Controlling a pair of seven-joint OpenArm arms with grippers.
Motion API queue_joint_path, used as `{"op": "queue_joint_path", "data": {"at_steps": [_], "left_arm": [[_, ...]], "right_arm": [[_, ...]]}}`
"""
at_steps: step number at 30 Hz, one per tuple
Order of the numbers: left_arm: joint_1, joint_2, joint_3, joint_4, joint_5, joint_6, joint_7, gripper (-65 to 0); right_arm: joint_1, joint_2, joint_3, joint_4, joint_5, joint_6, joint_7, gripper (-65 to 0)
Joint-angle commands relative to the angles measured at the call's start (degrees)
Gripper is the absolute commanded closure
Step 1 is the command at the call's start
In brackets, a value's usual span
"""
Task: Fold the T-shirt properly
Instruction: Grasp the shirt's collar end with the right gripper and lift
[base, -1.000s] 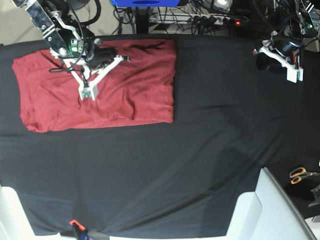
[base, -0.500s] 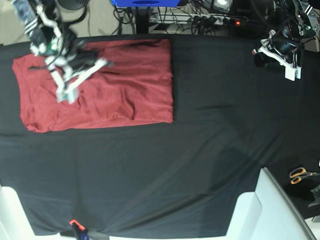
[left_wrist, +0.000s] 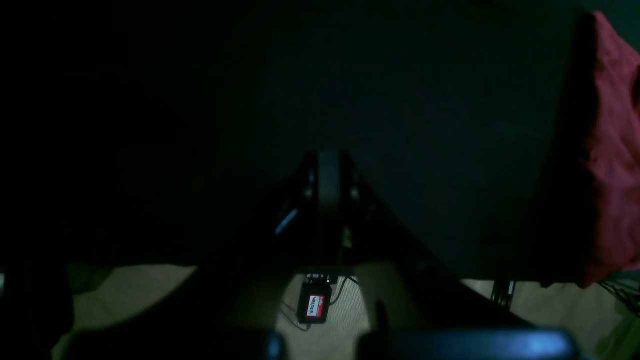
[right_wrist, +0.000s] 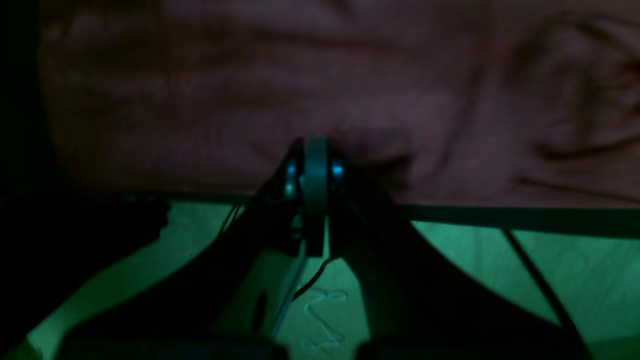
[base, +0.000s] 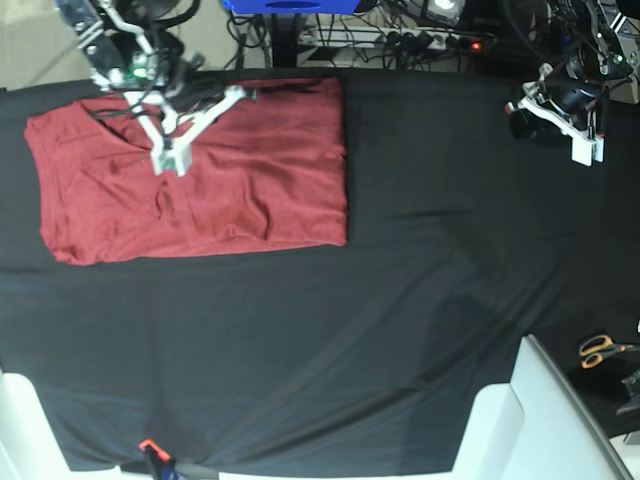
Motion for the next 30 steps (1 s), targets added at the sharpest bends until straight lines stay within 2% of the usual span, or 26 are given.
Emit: {"op": "queue_joint_path", "data": {"at_steps": [1,4,8,10,12,17,30], "left_arm": [[0.1,-0.7,-0.3,0.8,-0.9,-0.3,-0.7,0.0],[0.1,-0.8,-0.3,0.8,-0.9,-0.3,-0.7,0.0],[0.2,-0.8,-0.3,0.8,-0.9,-0.3,-0.8,0.0],[0.1,-0.8,-0.3,0.8,-0.9,-0.3,-0.8,0.0],[0.0,-0.8,-0.3,0.8,-0.9,-0.3,-0.8,0.0],[0.0,-0.8,-0.3,0.8,-0.9,-0.3,-0.8,0.0],[0.2,-1.5,-0.3,0.8,-0.9,-0.3,-0.9,0.0]], "right_arm": [[0.4,0.1,0.0,-0.8,-0.2,-0.2,1.3,-0.2],[0.3,-0.1,-0.1,-2.7,-0.2,-0.2,2.1,-0.2],[-0.9,0.1,-0.3,4.9,-0.3,-0.2,1.4,-0.2],[-1.2,-0.3,-0.7,8.2,-0.3,-0.2,-1.0,-0.2],[-0.2,-1.0,-4.2,9.0,-0.3,-0.2,-2.3,-0.2],[4.1,-2.6,-12.3,4.8,-0.3,-0.2,-2.3,-0.2],[11.8,-4.2,-18.5,-2.7,0.0,-0.2,-2.4,-0.2]]}}
